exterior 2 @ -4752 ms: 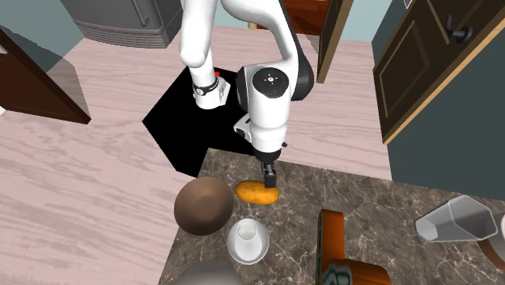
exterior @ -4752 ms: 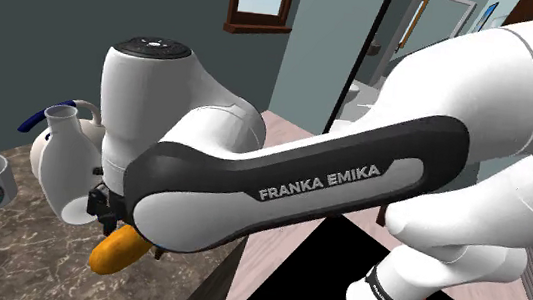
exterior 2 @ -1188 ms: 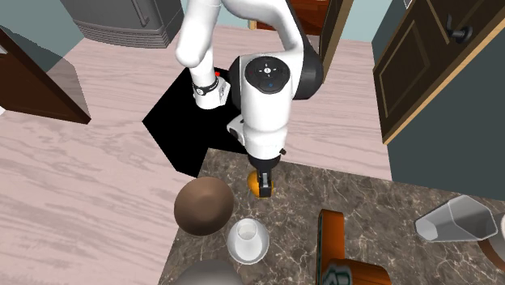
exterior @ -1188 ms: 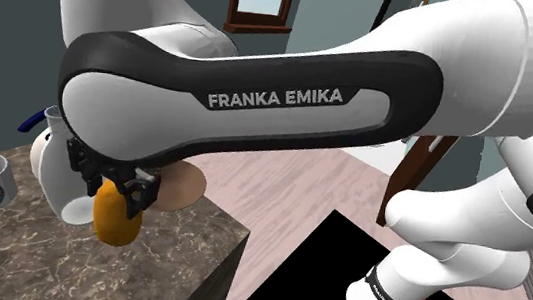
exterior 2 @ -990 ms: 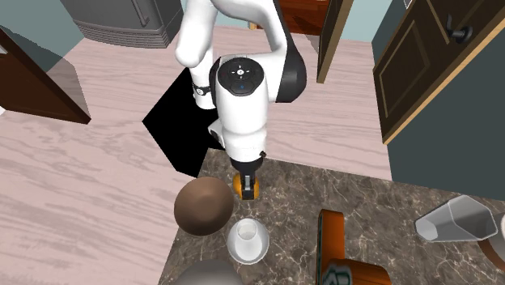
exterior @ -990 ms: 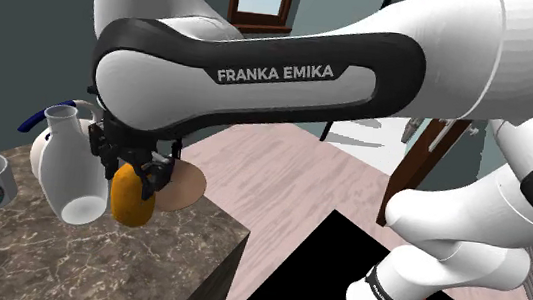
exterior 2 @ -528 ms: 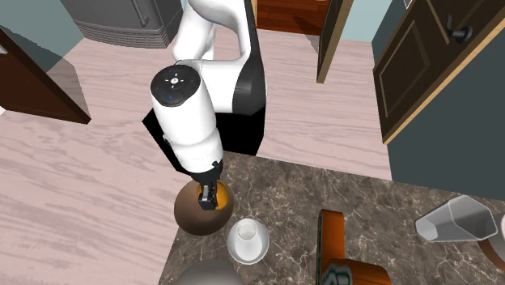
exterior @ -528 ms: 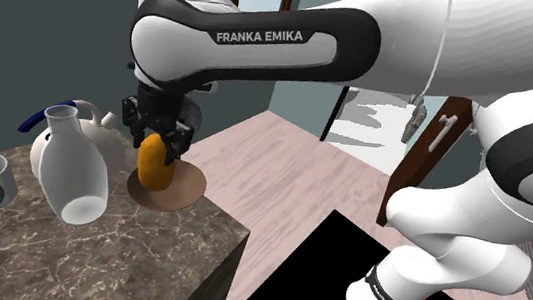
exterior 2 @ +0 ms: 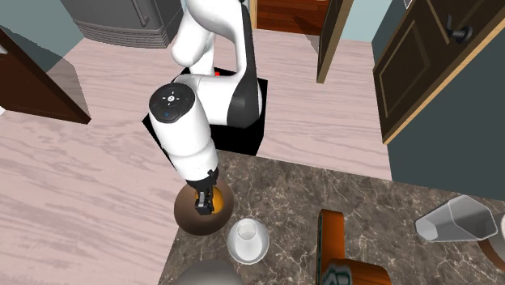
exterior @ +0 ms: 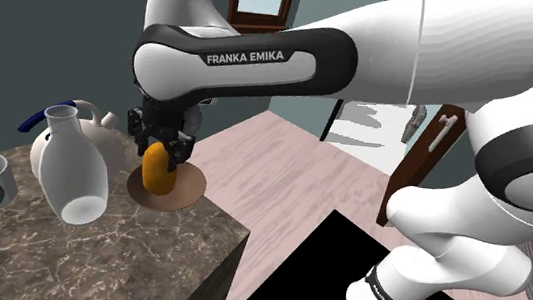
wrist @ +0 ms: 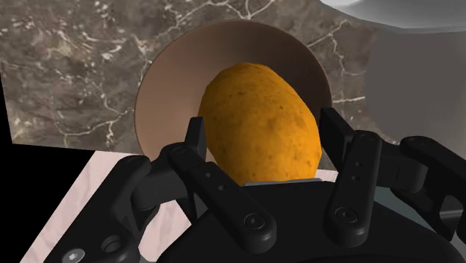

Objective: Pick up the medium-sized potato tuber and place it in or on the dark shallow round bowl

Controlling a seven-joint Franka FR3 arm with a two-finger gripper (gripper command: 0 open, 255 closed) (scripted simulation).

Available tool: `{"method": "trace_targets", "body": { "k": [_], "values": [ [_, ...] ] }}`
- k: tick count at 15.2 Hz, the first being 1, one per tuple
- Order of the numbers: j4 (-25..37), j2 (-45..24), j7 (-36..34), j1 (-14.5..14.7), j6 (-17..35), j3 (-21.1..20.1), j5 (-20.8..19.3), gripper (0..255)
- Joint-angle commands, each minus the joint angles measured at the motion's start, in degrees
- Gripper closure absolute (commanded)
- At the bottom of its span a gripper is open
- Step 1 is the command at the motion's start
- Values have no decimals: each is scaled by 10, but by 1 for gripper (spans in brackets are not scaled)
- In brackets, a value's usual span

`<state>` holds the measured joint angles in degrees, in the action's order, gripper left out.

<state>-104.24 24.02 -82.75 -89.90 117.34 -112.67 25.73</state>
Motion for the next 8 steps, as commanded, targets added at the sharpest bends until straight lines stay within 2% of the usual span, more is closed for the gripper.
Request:
{"method": "trace_targets", "body": {
  "k": [1,8],
  "values": [
    [-10,5,6,-4,13,-6,7,255],
    [-37,30,25,-23,54,-34,39,255]
  ]
}}
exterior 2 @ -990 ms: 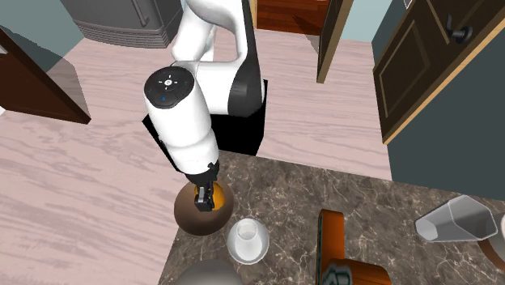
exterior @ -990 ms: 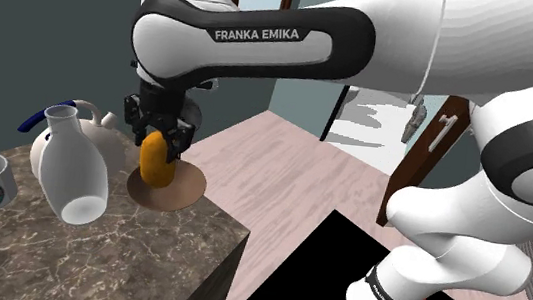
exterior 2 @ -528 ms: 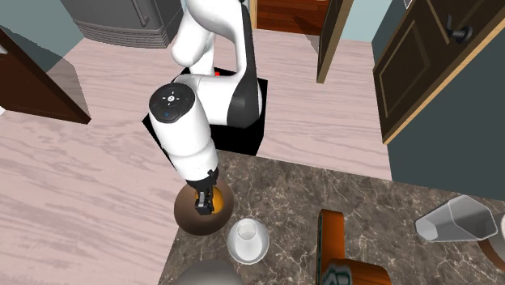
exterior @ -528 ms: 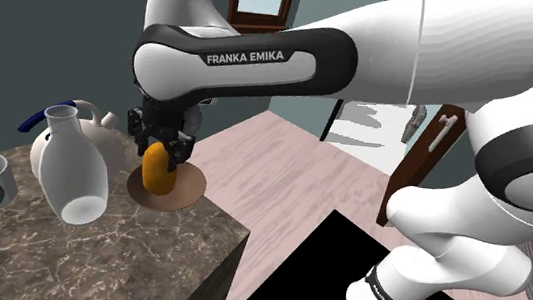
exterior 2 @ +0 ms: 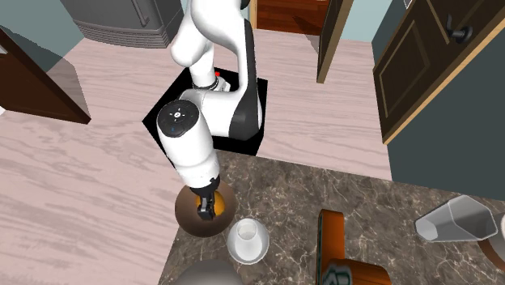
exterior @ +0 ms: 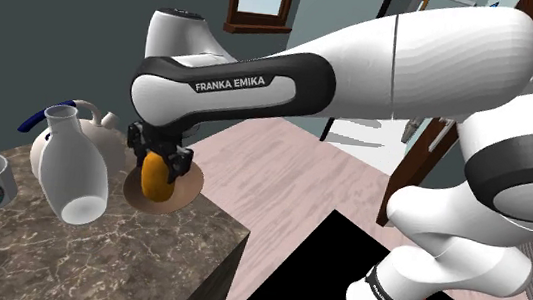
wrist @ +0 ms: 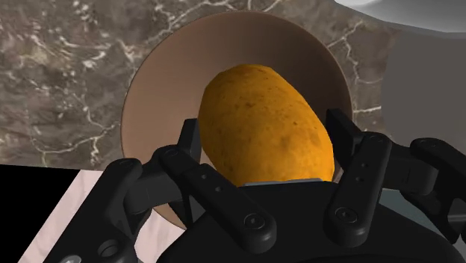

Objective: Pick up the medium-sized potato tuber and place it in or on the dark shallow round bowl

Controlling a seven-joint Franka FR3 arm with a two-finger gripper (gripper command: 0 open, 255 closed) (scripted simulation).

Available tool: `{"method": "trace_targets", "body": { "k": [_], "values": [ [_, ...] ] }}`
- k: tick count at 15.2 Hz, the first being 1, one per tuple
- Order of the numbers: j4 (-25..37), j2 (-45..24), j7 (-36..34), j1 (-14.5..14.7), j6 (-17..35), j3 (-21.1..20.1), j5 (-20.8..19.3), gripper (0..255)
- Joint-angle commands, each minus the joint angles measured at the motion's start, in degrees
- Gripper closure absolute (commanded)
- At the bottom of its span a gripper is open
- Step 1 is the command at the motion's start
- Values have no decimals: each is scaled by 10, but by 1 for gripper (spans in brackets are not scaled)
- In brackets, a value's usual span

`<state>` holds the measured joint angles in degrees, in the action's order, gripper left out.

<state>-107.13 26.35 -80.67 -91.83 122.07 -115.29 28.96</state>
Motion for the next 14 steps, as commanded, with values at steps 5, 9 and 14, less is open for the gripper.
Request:
{"method": "trace_targets", "body": {
  "k": [5,9,14],
  "values": [
    [-8,7,5,-4,7,-7,6,255],
    [-9,6,5,-3,8,-6,6,0],
    [-8,7,5,-4,7,-7,7,0]
  ]
}}
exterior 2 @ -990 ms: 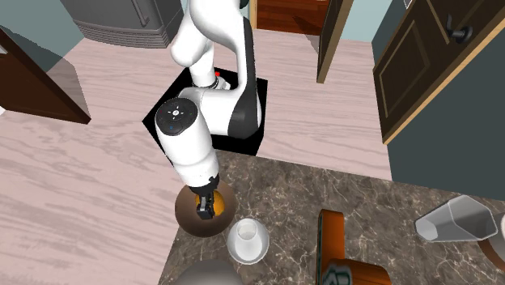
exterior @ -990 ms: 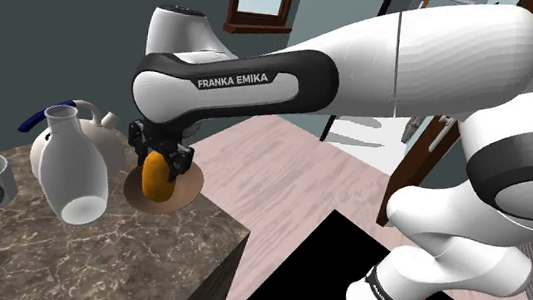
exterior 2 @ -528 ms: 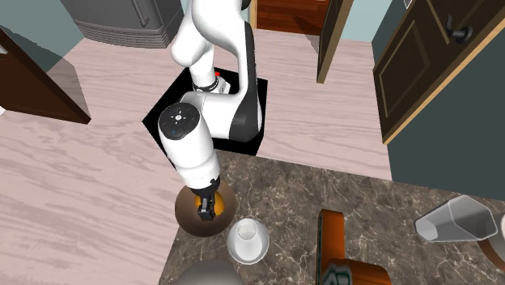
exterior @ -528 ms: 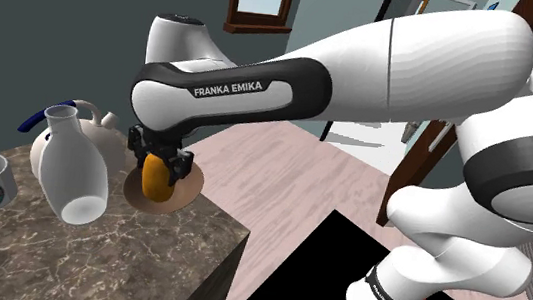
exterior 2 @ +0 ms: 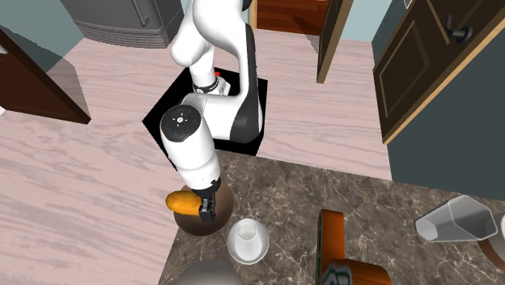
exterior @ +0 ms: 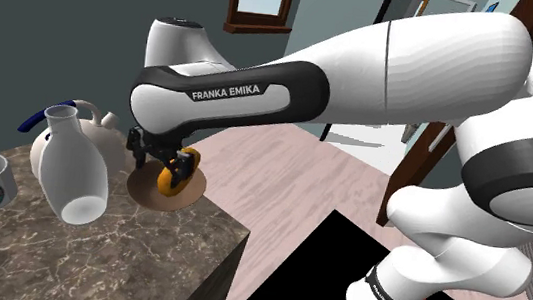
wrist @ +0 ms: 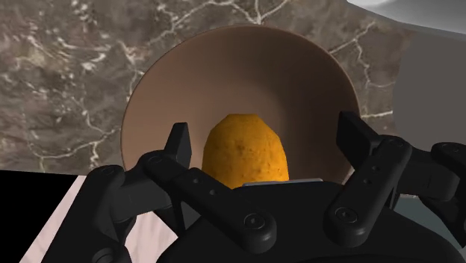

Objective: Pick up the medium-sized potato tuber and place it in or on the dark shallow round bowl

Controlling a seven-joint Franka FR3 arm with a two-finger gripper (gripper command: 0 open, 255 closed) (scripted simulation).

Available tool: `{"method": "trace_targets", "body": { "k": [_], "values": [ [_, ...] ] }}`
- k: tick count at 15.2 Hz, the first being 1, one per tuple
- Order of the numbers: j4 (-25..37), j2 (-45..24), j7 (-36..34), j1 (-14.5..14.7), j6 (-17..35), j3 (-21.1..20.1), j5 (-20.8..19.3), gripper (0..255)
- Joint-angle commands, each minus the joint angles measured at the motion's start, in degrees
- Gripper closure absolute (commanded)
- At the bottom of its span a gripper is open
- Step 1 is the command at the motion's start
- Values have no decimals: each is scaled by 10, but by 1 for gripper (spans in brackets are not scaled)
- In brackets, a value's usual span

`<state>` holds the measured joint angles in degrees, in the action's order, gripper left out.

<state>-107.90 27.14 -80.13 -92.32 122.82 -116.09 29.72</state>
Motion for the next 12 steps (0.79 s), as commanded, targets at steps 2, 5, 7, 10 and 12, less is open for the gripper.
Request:
{"method": "trace_targets", "body": {
  "k": [2,5,7,10,12],
  "values": [
    [11,-23,-16,21,-26,25,-26,0],
    [25,-41,-29,38,-50,45,-47,0],
    [25,-41,-29,38,-50,45,-47,0],
    [25,-41,-29,38,-50,45,-47,0],
    [25,-41,-29,38,-50,45,-47,0]
  ]
}}
